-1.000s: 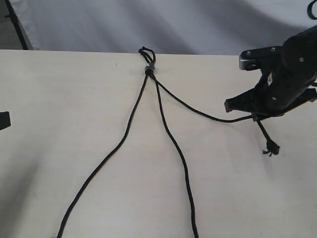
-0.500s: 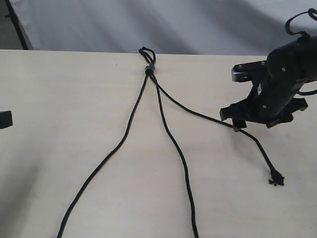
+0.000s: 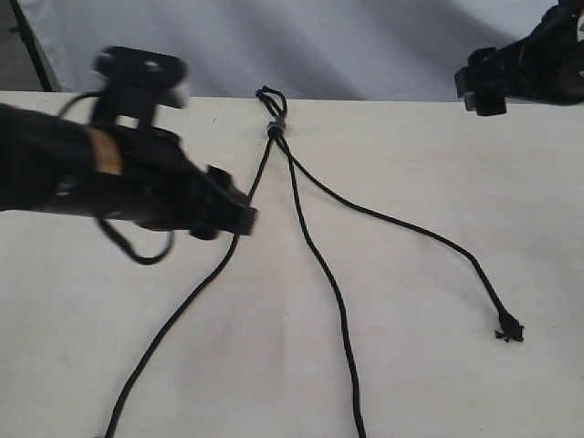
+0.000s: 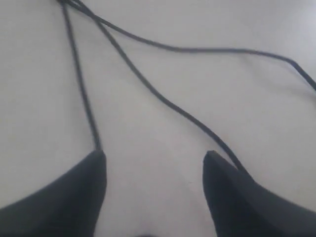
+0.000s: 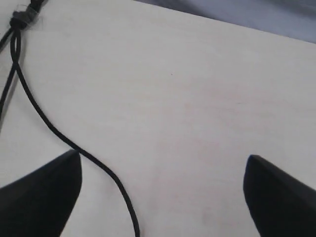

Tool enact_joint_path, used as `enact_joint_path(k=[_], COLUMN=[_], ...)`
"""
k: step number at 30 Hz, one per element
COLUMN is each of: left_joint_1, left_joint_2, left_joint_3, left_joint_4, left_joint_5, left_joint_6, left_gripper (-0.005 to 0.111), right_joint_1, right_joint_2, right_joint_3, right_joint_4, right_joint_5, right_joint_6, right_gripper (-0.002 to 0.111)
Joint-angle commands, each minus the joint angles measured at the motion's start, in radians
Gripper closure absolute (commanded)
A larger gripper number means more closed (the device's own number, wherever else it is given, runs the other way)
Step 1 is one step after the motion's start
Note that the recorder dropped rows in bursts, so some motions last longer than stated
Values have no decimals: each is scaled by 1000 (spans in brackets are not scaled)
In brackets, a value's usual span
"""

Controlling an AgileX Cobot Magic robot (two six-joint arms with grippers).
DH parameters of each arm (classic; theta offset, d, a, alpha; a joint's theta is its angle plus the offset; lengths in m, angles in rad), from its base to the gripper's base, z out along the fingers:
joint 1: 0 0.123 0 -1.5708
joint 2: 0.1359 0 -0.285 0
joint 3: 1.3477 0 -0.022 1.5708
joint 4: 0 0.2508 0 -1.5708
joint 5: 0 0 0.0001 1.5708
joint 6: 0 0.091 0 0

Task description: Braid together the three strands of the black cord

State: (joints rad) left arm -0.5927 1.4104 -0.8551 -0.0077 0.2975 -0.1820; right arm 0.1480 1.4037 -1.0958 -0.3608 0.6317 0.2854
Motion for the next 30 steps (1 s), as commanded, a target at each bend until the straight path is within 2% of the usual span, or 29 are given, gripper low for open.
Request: enact_joint_path(k=[1, 6, 11, 22, 24, 29, 30], left_joint_1=[-107, -169, -209, -211, -211, -211, -211], left_joint_2=[249, 491, 654, 775, 775, 777, 776], left_joint_3=[-238, -516, -679, -714, -712, -712, -712], left_joint_4=[-7, -7, -5, -8, -8, -8, -6], left_joint_5=[173, 384, 526, 546, 546, 552, 557], left_joint_6=[-51, -66, -90, -133, -133, -72, -43], left_gripper=[51, 51, 51, 54, 63, 106, 106], right_joint_1=[-7, -7, -7, -7, -7, -7, -7], right_joint_2=[-25, -25, -25, -25, -25, -25, -25], right_joint_3=[70, 73, 73, 73, 73, 73, 73], right_joint_4=[-73, -87, -91, -91, -91, -91, -91], right_joint_5=[-43, -68, -71, -93, -93, -95, -99], right_joint_6=[-9, -9, -9, 4, 4, 5, 5], right_gripper=[25, 25, 25, 25, 25, 25, 25])
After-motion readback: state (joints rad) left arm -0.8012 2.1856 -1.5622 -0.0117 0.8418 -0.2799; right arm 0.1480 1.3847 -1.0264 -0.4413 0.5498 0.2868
